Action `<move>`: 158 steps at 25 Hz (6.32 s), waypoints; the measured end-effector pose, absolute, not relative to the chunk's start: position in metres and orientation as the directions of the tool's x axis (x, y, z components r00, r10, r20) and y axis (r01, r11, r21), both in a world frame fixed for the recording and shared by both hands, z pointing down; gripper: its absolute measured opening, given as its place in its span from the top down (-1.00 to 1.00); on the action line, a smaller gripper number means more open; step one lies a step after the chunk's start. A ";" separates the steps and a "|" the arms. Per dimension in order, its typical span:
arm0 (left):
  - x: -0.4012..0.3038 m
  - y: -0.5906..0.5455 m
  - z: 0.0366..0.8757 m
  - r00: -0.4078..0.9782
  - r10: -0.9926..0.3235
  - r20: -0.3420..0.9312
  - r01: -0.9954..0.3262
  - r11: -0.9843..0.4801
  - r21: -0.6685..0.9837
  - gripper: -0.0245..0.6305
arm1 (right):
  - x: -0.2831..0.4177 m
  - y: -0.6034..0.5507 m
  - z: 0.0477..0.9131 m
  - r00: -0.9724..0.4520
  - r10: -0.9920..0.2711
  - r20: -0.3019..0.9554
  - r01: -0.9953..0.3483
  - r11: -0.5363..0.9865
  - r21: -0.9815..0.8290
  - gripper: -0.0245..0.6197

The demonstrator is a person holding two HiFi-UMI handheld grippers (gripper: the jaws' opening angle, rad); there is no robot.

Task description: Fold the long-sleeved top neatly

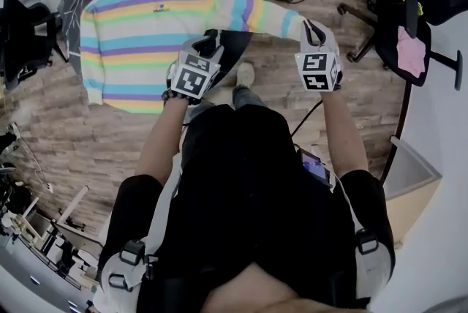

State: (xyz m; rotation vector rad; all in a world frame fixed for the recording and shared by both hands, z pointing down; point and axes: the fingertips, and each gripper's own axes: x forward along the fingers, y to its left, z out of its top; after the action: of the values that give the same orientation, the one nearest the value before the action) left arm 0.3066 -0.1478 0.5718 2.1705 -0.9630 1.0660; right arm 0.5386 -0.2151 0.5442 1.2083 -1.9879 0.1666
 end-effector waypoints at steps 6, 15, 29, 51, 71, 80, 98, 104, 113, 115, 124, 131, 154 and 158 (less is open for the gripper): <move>0.311 -0.150 0.573 0.440 -0.356 0.825 -0.774 -0.616 0.148 0.46 | 0.547 -0.205 0.548 -0.214 -0.681 0.701 -0.816 0.519 0.256 0.84; 0.326 -0.151 0.574 0.467 -0.342 0.815 -0.746 -0.648 0.155 0.46 | 0.561 -0.184 0.553 -0.210 -0.653 0.728 -0.860 0.477 0.180 0.84; 0.300 -0.140 0.569 0.483 -0.368 0.794 -0.754 -0.637 0.163 0.46 | 0.538 -0.173 0.542 -0.254 -0.646 0.720 -0.921 0.388 0.023 0.85; 0.081 -0.114 0.557 0.481 -0.420 0.770 -0.795 -0.579 0.180 0.46 | 0.259 -0.181 0.489 -0.481 -0.604 0.636 -0.876 0.365 -0.316 0.85; -0.090 -0.085 0.551 0.447 -0.441 0.779 -0.821 -0.547 0.162 0.46 | 0.047 -0.204 0.489 -0.565 -0.569 0.598 -0.817 0.488 -0.307 0.85; -0.133 -0.079 0.548 0.435 -0.447 0.782 -0.833 -0.530 0.160 0.46 | 0.006 -0.219 0.511 -0.560 -0.543 0.625 -0.816 0.492 -0.304 0.85; -0.200 -0.072 0.560 0.387 -0.445 0.808 -0.876 -0.452 0.171 0.46 | -0.048 -0.247 0.553 -0.548 -0.495 0.675 -0.821 0.476 -0.317 0.83; -0.214 -0.068 0.565 0.376 -0.443 0.814 -0.888 -0.424 0.179 0.46 | -0.072 -0.246 0.554 -0.595 -0.469 0.653 -0.786 0.510 -0.349 0.49; -0.230 -0.053 0.577 0.352 -0.441 0.825 -0.910 -0.367 0.192 0.46 | -0.094 -0.226 0.557 -0.613 -0.413 0.673 -0.748 0.579 -0.326 0.49; -0.236 -0.046 0.580 0.341 -0.445 0.828 -0.919 -0.345 0.193 0.46 | -0.103 -0.216 0.557 -0.624 -0.391 0.676 -0.728 0.605 -0.322 0.49; -0.244 0.002 0.600 0.367 -0.430 0.825 -0.928 -0.228 0.294 0.35 | -0.140 -0.172 0.564 -0.647 -0.294 0.704 -0.653 0.690 -0.312 0.51; -0.234 0.021 0.613 0.424 -0.414 0.805 -0.905 -0.172 0.388 0.31 | -0.148 -0.155 0.568 -0.640 -0.255 0.725 -0.624 0.723 -0.296 0.52; -0.220 0.025 0.638 0.527 -0.544 0.652 -0.753 0.056 0.656 0.62 | -0.121 -0.125 0.581 -0.577 -0.239 0.781 -0.626 0.744 -0.235 0.67; -0.231 0.017 0.623 0.478 -0.606 0.636 -0.765 0.069 0.641 0.84 | -0.122 -0.123 0.584 -0.578 -0.242 0.779 -0.625 0.745 -0.232 0.68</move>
State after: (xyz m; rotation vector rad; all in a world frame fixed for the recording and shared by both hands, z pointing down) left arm -0.2307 0.0166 0.6231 1.6199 -1.2070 0.1792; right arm -0.1215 -0.1235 0.5836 0.6488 -2.1738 0.6389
